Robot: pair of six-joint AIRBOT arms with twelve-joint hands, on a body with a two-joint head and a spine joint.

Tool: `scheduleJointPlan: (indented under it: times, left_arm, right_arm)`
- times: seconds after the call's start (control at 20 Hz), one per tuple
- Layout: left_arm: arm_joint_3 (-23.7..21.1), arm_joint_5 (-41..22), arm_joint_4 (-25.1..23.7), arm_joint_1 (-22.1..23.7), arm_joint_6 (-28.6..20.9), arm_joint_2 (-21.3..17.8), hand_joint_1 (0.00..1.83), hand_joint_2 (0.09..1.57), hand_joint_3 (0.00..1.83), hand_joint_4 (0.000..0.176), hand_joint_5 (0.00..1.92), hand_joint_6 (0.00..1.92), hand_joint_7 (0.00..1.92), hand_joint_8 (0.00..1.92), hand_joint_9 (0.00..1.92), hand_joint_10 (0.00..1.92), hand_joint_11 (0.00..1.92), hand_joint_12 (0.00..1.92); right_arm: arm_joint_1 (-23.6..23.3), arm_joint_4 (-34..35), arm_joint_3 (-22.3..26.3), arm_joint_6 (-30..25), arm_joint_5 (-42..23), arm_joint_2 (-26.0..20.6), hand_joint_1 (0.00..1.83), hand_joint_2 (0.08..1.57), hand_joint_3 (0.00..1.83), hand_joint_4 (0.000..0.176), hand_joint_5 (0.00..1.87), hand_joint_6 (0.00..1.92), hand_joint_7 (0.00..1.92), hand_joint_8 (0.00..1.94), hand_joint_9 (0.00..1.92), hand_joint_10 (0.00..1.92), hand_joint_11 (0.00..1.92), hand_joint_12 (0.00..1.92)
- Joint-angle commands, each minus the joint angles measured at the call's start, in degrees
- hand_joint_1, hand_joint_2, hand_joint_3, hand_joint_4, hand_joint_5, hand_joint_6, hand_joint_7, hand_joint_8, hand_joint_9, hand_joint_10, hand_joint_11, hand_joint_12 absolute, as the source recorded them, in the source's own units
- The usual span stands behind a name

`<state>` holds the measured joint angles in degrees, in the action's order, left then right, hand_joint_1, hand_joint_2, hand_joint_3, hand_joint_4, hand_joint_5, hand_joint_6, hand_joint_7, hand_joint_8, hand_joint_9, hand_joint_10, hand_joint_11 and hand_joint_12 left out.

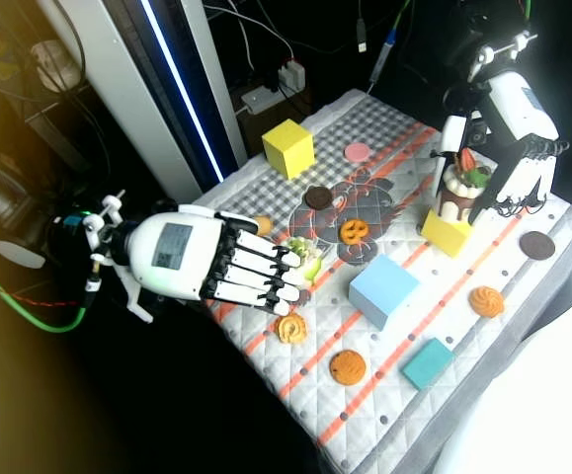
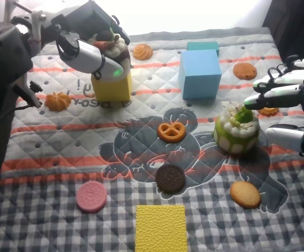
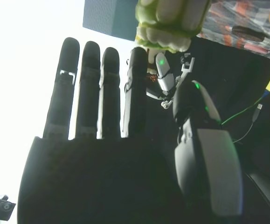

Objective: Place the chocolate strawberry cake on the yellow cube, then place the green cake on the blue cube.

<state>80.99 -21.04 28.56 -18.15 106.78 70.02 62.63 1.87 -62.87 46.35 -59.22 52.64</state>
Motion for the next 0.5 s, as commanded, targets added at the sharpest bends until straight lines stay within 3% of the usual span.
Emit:
scheduleJointPlan:
  times: [0.0,0.05,0.1,0.15,0.2,0.25,0.3,0.45]
  left_arm:
    - [0.4,-5.6,-0.3,0.2,-0.3,-0.2,1.28,1.06,0.0,0.0,1.35,0.0,1.04,1.14,0.9,0.86,0.45,1.49]
    - [0.4,-5.6,-0.3,0.1,-0.3,-0.1,1.28,1.04,0.02,0.0,1.21,0.34,1.11,0.98,0.86,0.6,0.32,1.49]
    - [0.4,-5.6,-0.3,0.0,-0.3,-0.1,1.27,1.07,0.0,0.0,1.11,0.55,1.09,1.0,0.85,0.5,0.29,1.41]
    - [0.4,-5.6,-0.3,0.0,-0.3,0.0,1.14,1.05,0.01,0.011,1.11,0.72,1.0,0.5,0.85,0.44,0.26,1.4]
    - [0.4,-5.5,-0.3,0.0,-0.3,0.0,1.14,1.05,0.01,0.011,1.11,0.72,1.0,0.5,0.85,0.44,0.26,1.4]
    - [0.4,-5.5,-0.3,0.0,-0.3,0.0,1.07,1.0,0.0,0.0,0.95,0.25,1.02,0.26,0.83,0.38,0.23,1.37]
    - [0.3,-5.5,-0.3,-0.1,-0.3,0.0,1.03,0.99,0.0,0.0,0.95,0.07,1.04,0.15,0.83,0.36,0.2,1.38]
    - [0.2,-5.5,-0.3,-0.3,-0.3,0.0,0.94,0.97,0.0,0.0,0.87,0.0,1.04,0.02,0.84,0.27,0.21,1.34]
  right_arm:
    - [-0.7,0.8,-0.2,-0.4,-6.8,0.1,0.3,1.32,0.0,0.059,0.64,0.0,0.52,0.01,0.52,0.01,0.3,0.75]
    - [-0.7,0.8,-0.2,-0.5,-6.8,0.1,0.29,1.32,0.0,0.062,0.65,0.0,0.52,0.0,0.53,0.0,0.31,0.75]
    - [-0.7,0.8,-0.2,-0.5,-6.8,0.1,0.27,1.31,0.0,0.067,0.65,0.0,0.52,0.0,0.51,0.0,0.3,0.74]
    - [-0.7,0.8,-0.2,-0.6,-6.8,0.1,0.27,1.32,0.0,0.065,0.64,0.0,0.52,0.0,0.51,0.0,0.3,0.74]
    - [-0.7,0.8,-0.2,-0.6,-6.8,0.1,0.27,1.32,0.0,0.065,0.64,0.0,0.52,0.0,0.51,0.0,0.3,0.74]
    - [-0.6,0.8,-0.2,-0.6,-6.8,0.1,0.29,1.32,0.0,0.061,0.65,0.0,0.52,0.0,0.52,0.0,0.3,0.75]
    - [-0.6,0.8,-0.2,-0.7,-6.8,0.1,0.28,1.32,0.0,0.06,0.65,0.0,0.52,0.0,0.52,0.0,0.29,0.75]
    - [-0.5,0.8,-0.2,-0.8,-6.8,0.1,0.31,1.33,0.0,0.059,0.65,0.0,0.53,0.0,0.52,0.0,0.3,0.75]
